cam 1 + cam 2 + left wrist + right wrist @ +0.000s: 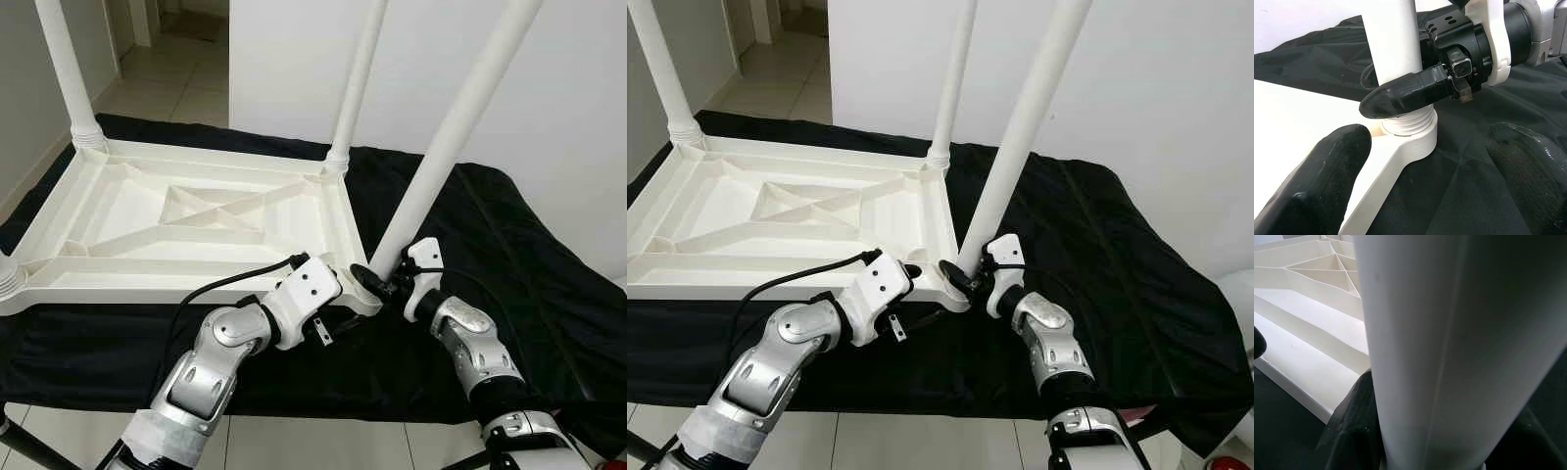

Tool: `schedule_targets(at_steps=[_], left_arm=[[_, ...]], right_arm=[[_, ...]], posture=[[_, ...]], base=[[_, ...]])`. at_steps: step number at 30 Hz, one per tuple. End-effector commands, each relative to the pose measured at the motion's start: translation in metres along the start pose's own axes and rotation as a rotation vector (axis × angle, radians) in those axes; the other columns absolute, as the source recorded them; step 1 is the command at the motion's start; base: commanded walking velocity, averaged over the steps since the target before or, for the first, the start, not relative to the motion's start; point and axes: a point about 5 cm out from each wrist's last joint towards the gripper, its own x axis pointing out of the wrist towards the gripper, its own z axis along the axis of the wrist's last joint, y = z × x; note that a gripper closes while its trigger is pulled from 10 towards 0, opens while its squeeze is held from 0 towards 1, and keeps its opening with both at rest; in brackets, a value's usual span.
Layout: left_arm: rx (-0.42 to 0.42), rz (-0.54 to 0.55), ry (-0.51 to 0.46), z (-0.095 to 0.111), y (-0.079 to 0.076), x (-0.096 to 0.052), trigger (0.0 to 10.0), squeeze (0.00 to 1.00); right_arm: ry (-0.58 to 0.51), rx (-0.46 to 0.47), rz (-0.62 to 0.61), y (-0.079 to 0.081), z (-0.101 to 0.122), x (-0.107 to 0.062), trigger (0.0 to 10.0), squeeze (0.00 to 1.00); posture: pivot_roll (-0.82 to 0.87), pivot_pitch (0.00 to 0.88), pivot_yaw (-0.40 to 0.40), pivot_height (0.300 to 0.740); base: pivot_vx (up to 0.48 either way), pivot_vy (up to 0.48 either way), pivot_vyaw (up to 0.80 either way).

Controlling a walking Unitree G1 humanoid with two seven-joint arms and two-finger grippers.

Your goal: Building children table

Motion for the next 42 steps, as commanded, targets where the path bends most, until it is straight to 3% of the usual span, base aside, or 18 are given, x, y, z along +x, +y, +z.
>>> schedule_targets(at_steps=[1, 4, 5, 13, 14, 16, 18, 19, 21, 22, 24, 27, 30, 32, 41, 42], left_arm=[[-0.011, 0.037, -0.012, 0.003, 0.001, 0.002, 10.0, 0.00], [-0.013, 0.034, -0.015, 0.003, 0.000, 0.002, 10.0, 0.00], [-0.013, 0.033, -0.015, 0.003, 0.000, 0.002, 10.0, 0.00], [-0.018, 0.022, -0.014, 0.003, -0.003, 0.002, 10.0, 0.00], [-0.021, 0.020, -0.015, 0.003, -0.004, 0.002, 10.0, 0.00], [-0.021, 0.020, -0.015, 0.003, -0.004, 0.002, 10.0, 0.00], [-0.024, 0.016, -0.016, 0.003, -0.005, 0.003, 10.0, 0.00], [-0.024, 0.016, -0.016, 0.003, -0.005, 0.003, 10.0, 0.00], [-0.027, 0.009, -0.019, 0.004, -0.007, 0.004, 10.0, 0.00], [-0.027, 0.009, -0.019, 0.004, -0.007, 0.004, 10.0, 0.00], [-0.028, 0.005, -0.020, 0.004, -0.007, 0.005, 10.0, 0.00], [-0.028, 0.004, -0.020, 0.004, -0.007, 0.005, 10.0, 0.00], [-0.028, 0.005, -0.019, 0.004, -0.005, 0.004, 10.0, 0.00], [-0.028, 0.006, -0.018, 0.004, -0.005, 0.004, 10.0, 0.00], [-0.026, 0.005, -0.018, 0.004, -0.004, 0.004, 10.0, 0.00], [-0.026, 0.006, -0.018, 0.004, -0.004, 0.004, 10.0, 0.00]], right_arm=[[0.056, -0.009, 0.045, 0.006, -0.013, -0.003, 0.0, 0.00], [0.063, -0.010, 0.034, 0.007, -0.017, -0.005, 0.0, 0.00], [0.063, -0.011, 0.031, 0.007, -0.018, -0.006, 10.0, 0.00], [0.059, 0.025, -0.096, 0.005, -0.018, -0.008, 10.0, 0.00], [0.087, -0.006, -0.204, 0.004, -0.020, -0.008, 10.0, 0.00], [0.087, -0.006, -0.204, 0.004, -0.020, -0.008, 10.0, 0.00], [0.106, 0.002, -0.318, 0.005, -0.020, -0.006, 10.0, 0.00], [0.106, 0.002, -0.318, 0.005, -0.020, -0.006, 10.0, 0.00], [0.108, 0.061, -0.482, 0.012, -0.018, -0.006, 10.0, 0.00], [0.108, 0.061, -0.482, 0.012, -0.018, -0.006, 10.0, 0.00], [0.093, 0.093, -0.611, 0.020, -0.015, -0.008, 10.0, 0.00], [0.094, 0.110, -0.638, 0.026, -0.014, -0.009, 10.0, 0.00], [0.072, 0.139, -0.671, 0.050, -0.006, -0.009, 10.0, 0.00], [0.060, 0.139, -0.668, 0.055, -0.004, -0.009, 10.0, 0.00], [0.083, 0.129, -0.701, 0.057, 0.001, -0.012, 10.0, 0.00], [0.079, 0.133, -0.697, 0.058, 0.002, -0.013, 10.0, 1.00]], posture=[[0.01, 0.000, -0.133, 0.740], [0.01, 0.000, -0.131, 0.740], [0.01, 0.000, -0.131, 0.740], [0.00, 0.000, -0.128, 0.740], [-0.01, 0.000, -0.127, 0.740], [-0.01, 0.000, -0.127, 0.740], [-0.01, 0.000, -0.125, 0.740], [-0.01, 0.000, -0.125, 0.740], [-0.02, 0.000, -0.122, 0.740], [-0.02, 0.000, -0.122, 0.740], [-0.02, 0.000, -0.121, 0.740], [-0.02, 0.000, -0.122, 0.740], [-0.03, 0.000, -0.119, 0.740], [-0.03, 0.000, -0.119, 0.740], [-0.03, 0.000, -0.116, 0.740], [-0.03, 0.000, -0.116, 0.740]], base=[[0.000, 0.000, 0.00], [0.000, 0.000, 0.00], [0.000, 0.000, 0.00], [0.000, 0.000, 0.00], [0.000, 0.000, 0.00], [0.000, 0.000, 0.00], [0.000, 0.000, 0.00], [0.000, 0.000, 0.00], [0.000, 0.000, 0.00], [0.000, 0.000, 0.00], [0.000, 0.000, 0.00], [0.000, 0.000, 0.00], [0.000, 0.000, 0.00], [0.000, 0.000, 0.00], [0.000, 0.000, 0.00], [0.000, 0.000, 0.00]])
